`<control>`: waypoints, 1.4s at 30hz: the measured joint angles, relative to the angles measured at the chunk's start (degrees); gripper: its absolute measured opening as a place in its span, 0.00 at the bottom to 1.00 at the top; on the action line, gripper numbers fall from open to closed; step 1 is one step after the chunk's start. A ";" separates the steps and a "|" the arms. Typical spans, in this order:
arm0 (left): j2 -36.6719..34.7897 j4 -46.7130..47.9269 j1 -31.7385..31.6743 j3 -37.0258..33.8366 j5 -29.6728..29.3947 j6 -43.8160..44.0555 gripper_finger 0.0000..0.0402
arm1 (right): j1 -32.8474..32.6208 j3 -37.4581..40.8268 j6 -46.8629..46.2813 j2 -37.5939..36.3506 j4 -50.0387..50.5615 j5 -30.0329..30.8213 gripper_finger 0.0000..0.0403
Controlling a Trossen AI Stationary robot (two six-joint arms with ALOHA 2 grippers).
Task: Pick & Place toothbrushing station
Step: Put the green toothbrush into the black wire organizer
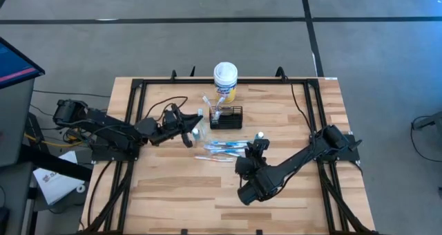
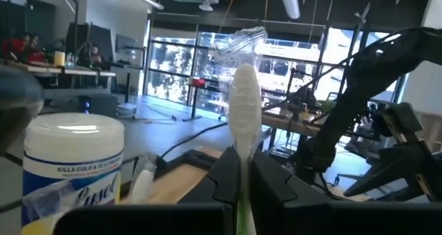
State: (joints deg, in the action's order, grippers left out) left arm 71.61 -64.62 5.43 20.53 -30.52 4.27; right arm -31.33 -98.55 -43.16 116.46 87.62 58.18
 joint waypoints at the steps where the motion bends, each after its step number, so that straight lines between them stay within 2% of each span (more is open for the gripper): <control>1: 0.00 -0.54 -0.29 -0.16 0.00 -0.22 0.02 | 0.00 0.17 0.00 0.00 -0.02 0.09 0.32; 6: 1.64 -4.40 -2.33 -0.90 -0.04 -0.99 0.02 | -0.04 0.38 0.00 0.00 -0.16 0.15 0.32; 17: 12.81 -16.85 -6.65 -0.83 0.04 -1.03 0.02 | -0.04 0.38 -0.44 0.00 -0.90 0.17 0.32; 42: 15.45 -18.52 -12.43 1.84 0.40 -2.87 0.02 | 1.66 0.38 -0.57 0.00 -1.91 0.36 0.31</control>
State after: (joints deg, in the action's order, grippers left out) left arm 87.06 -83.14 -7.00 22.37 -30.12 1.40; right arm -29.67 -98.17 -43.72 116.46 85.71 58.54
